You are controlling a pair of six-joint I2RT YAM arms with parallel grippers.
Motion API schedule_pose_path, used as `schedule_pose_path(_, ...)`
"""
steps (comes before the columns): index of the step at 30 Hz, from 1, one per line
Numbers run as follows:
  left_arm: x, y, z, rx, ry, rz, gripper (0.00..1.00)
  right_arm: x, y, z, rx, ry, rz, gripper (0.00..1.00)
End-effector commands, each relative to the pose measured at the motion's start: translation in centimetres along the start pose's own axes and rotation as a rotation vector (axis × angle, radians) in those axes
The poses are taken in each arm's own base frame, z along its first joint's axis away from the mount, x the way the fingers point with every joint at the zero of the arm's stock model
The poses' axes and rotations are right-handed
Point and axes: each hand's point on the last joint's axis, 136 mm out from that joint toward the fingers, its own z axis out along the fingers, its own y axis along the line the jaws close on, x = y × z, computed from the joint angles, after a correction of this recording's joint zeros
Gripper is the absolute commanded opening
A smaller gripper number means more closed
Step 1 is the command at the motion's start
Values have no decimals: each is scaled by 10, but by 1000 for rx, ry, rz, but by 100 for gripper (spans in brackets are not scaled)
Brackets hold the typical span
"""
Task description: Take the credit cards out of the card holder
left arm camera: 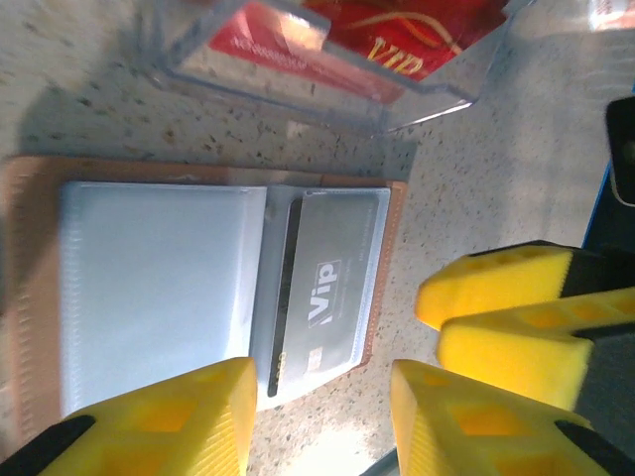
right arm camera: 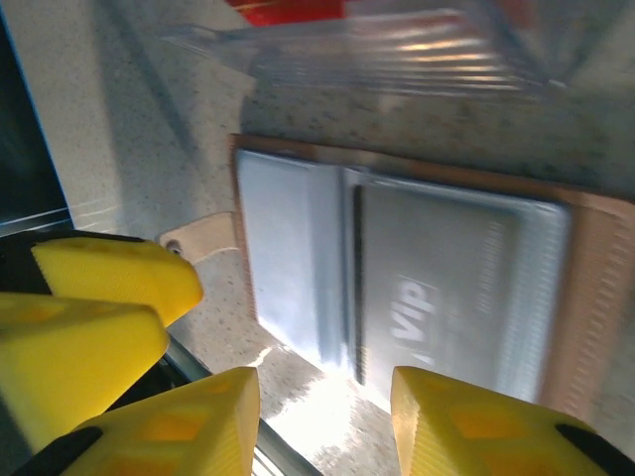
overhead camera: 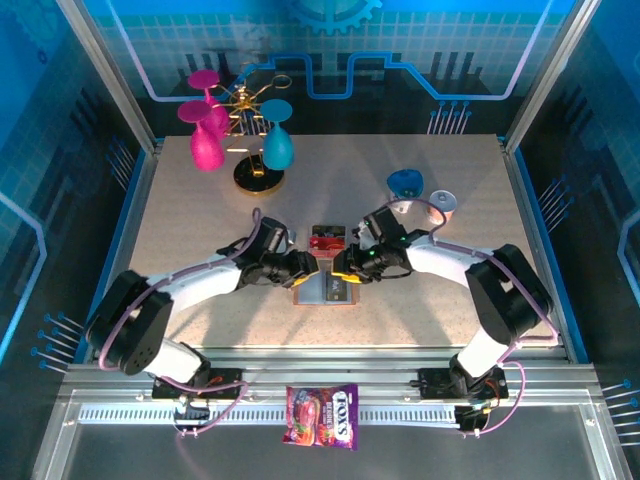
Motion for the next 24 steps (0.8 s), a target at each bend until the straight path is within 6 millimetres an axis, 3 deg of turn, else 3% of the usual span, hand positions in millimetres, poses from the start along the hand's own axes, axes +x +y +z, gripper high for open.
schedule_pose_path(1,1,-27,13,73,40,13,40,7,-15,-6,15,3,15,38)
schedule_pose_path(10,13,-19,44,69,116,-25,32,12,-27,2,9,24,41,33)
schedule_pose_path(24,19,-3,56,32,157,-55,31,12,-28,12,-4,50,47,32)
